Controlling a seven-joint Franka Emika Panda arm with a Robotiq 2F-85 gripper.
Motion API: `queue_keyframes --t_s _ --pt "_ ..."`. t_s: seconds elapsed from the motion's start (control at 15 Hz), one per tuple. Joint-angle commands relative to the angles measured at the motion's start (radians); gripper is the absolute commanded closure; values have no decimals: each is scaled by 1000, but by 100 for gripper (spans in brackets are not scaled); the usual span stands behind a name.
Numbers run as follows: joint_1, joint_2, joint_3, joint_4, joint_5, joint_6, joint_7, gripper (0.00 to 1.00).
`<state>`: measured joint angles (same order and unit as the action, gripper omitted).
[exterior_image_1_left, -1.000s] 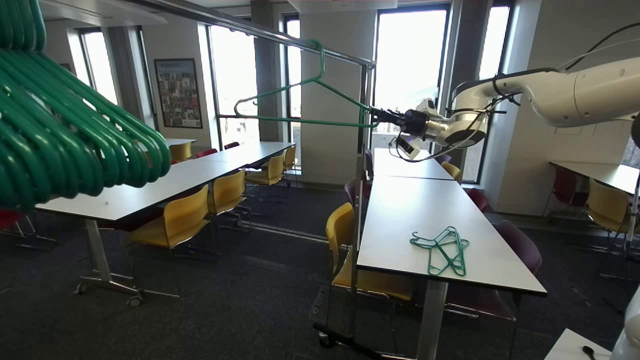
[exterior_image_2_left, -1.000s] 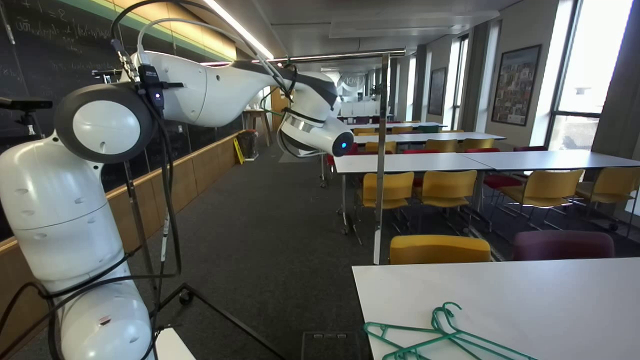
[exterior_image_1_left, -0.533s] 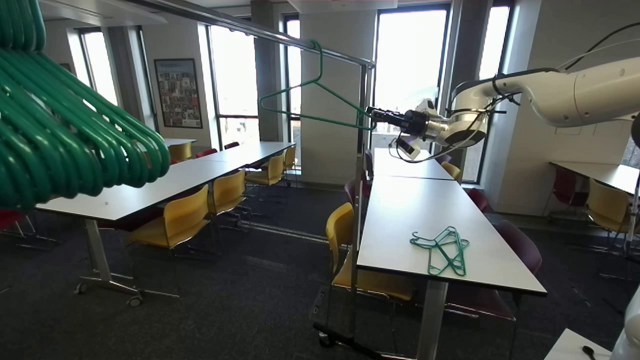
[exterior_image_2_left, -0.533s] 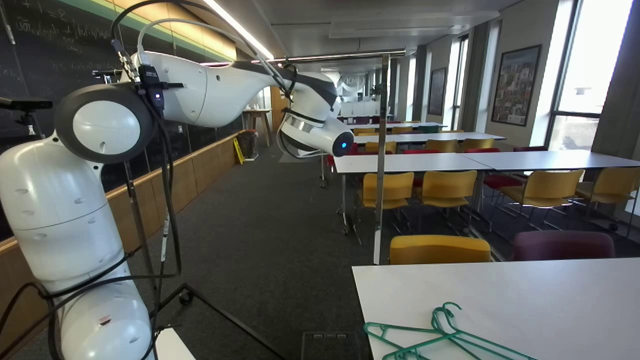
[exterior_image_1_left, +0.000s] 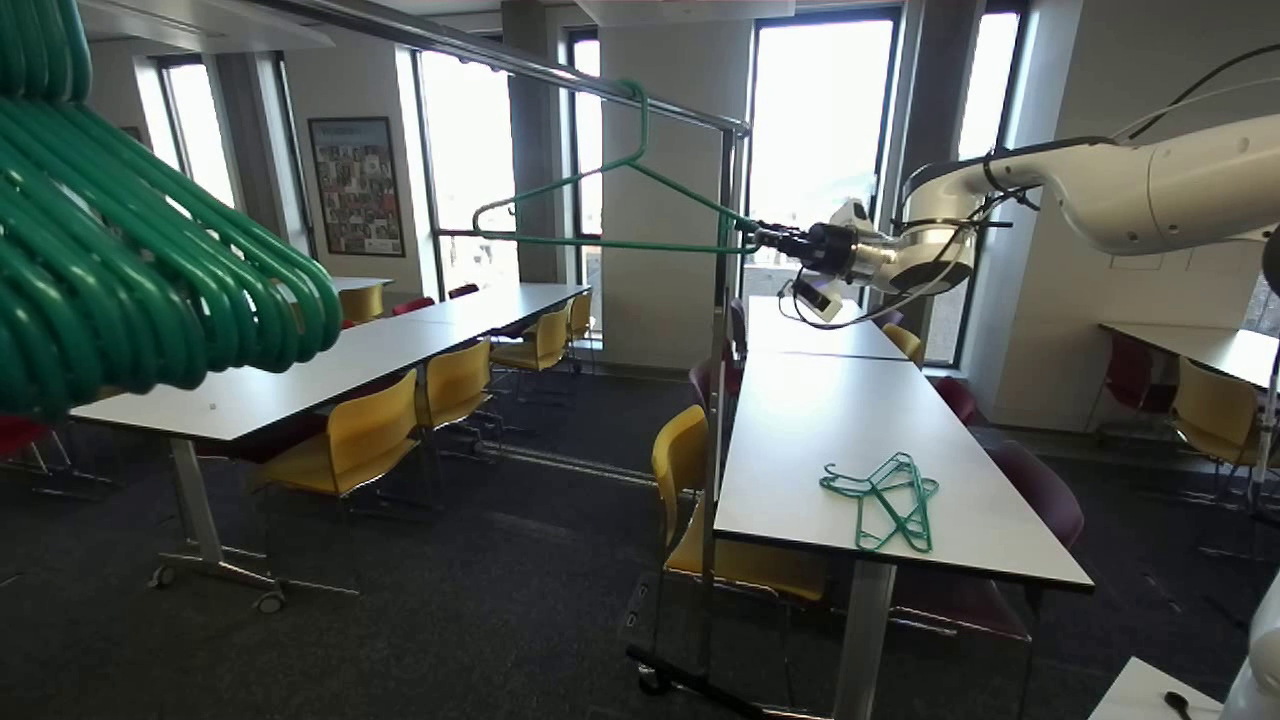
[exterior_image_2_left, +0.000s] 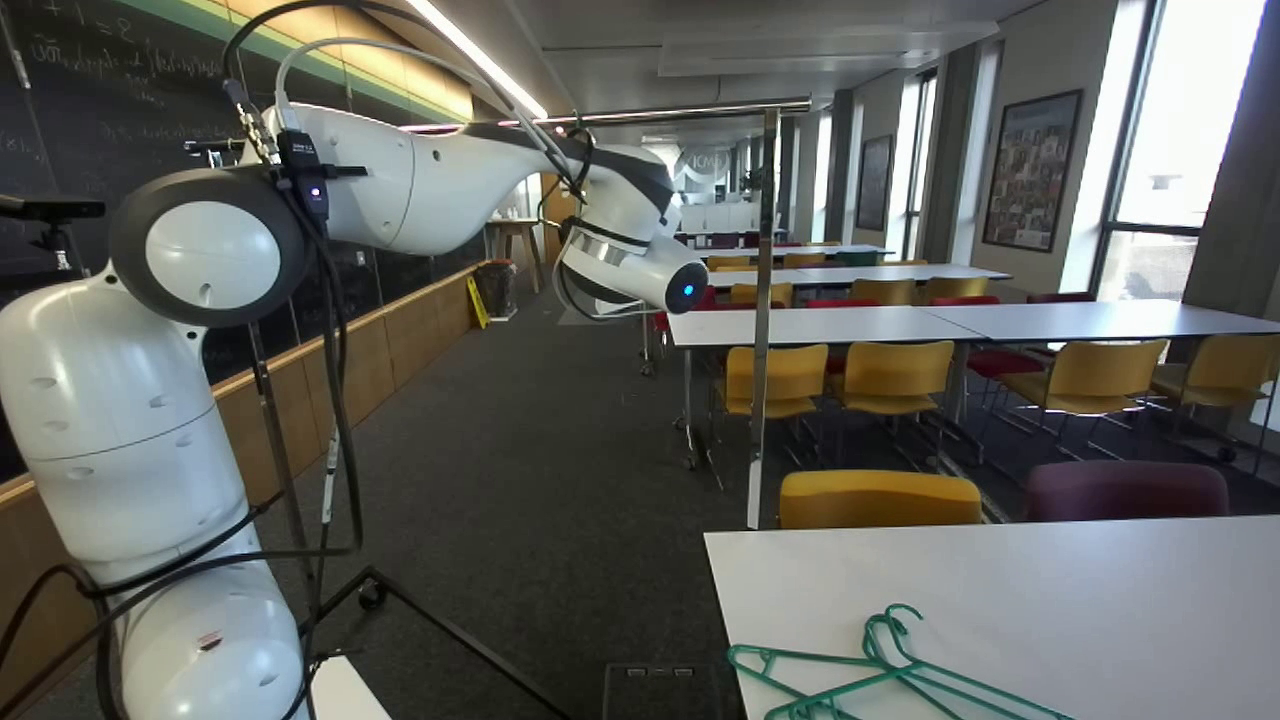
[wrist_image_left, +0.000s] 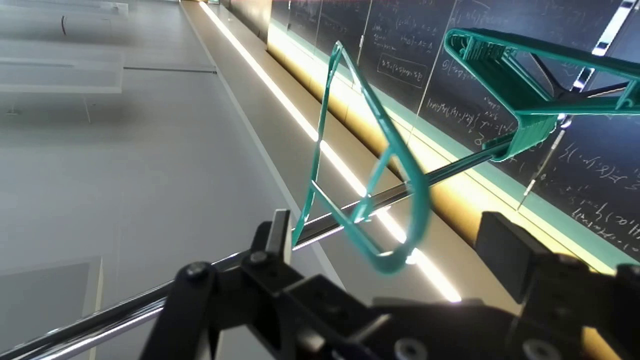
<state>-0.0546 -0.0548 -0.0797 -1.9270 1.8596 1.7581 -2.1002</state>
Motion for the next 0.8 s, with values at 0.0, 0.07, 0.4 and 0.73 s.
queue_keyframes --t_s 0.0,0.07,0.4,0.73 --pt "-12 -34 -1 -26 -18 -25 30 0" --pt "-12 -33 -1 -25 -20 -26 32 0" --pt "-12 -32 -1 -23 -33 -34 32 40" --pt "-12 -33 -2 -23 -39 -36 31 78"
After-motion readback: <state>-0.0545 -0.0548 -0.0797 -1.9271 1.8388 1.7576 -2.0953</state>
